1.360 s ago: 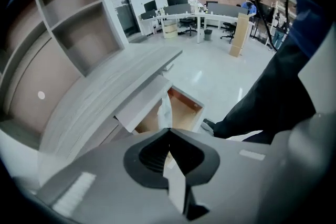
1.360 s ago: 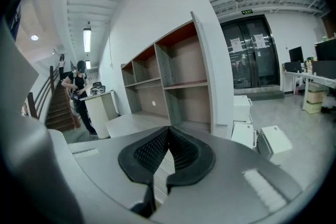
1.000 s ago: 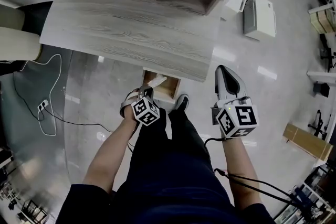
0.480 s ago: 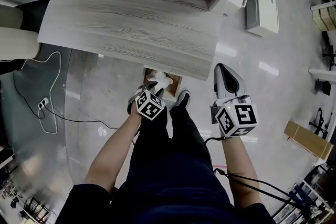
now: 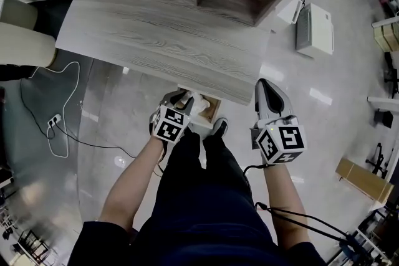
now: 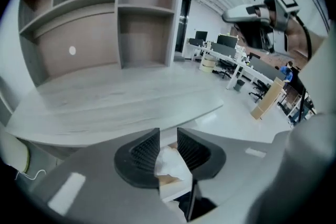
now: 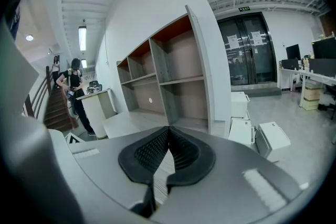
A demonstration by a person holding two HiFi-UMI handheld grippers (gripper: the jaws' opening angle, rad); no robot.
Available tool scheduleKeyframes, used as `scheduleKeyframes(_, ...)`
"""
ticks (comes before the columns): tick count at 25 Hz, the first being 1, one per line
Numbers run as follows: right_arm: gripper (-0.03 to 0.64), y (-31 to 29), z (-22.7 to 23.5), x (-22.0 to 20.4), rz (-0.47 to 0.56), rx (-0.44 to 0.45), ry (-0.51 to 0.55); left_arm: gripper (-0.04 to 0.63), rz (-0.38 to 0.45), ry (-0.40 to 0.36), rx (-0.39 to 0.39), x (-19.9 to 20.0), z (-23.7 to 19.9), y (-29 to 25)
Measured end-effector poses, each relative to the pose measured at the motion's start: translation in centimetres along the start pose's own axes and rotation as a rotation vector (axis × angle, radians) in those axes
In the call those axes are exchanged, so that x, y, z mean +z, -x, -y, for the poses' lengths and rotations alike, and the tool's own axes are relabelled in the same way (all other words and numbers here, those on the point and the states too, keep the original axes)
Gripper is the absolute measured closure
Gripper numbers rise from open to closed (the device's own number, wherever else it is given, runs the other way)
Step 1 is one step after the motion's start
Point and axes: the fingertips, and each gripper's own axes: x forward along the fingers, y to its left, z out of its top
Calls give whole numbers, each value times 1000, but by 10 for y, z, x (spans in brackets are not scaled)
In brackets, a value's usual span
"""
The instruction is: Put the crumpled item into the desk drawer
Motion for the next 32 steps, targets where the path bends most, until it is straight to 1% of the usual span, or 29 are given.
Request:
scheduleKeyframes(4,611,-2,-7,13,23,20,17,494,105,42,65,49,-24,25)
scheduleKeyframes(10,611,-1,-14,37,72,39,44,497,316,117,122,126,-41,72)
scheduleKeyframes(11,611,0,-13,41,82,37,44,507,352,117,133,138,-42,81)
scheduleKeyframes(13,611,1,-10,50,106,32,43,553,419,106,165,161,-44,99)
scheduleKeyframes(15,611,2,-7,61,132,30,46,580,478,89,211,182,-50,118)
scheduleKeyframes(18,611,3,-6,82,173,35,59,586,553,85,283,210,-66,146)
scheduleKeyframes(20,611,4,-6,97,203,38,69,591,607,98,309,229,-75,166)
scheduleKeyframes(23,611,7,-5,121,253,41,80,592,695,103,326,257,-80,196)
scheduleKeyframes(26,611,12,-5,140,298,34,93,592,765,77,336,277,-75,222)
scheduleKeyframes(28,611,14,-4,150,316,25,105,592,795,62,342,286,-70,234)
scheduleKeyframes(32,611,16,-9,170,346,29,130,591,824,57,345,297,-68,248)
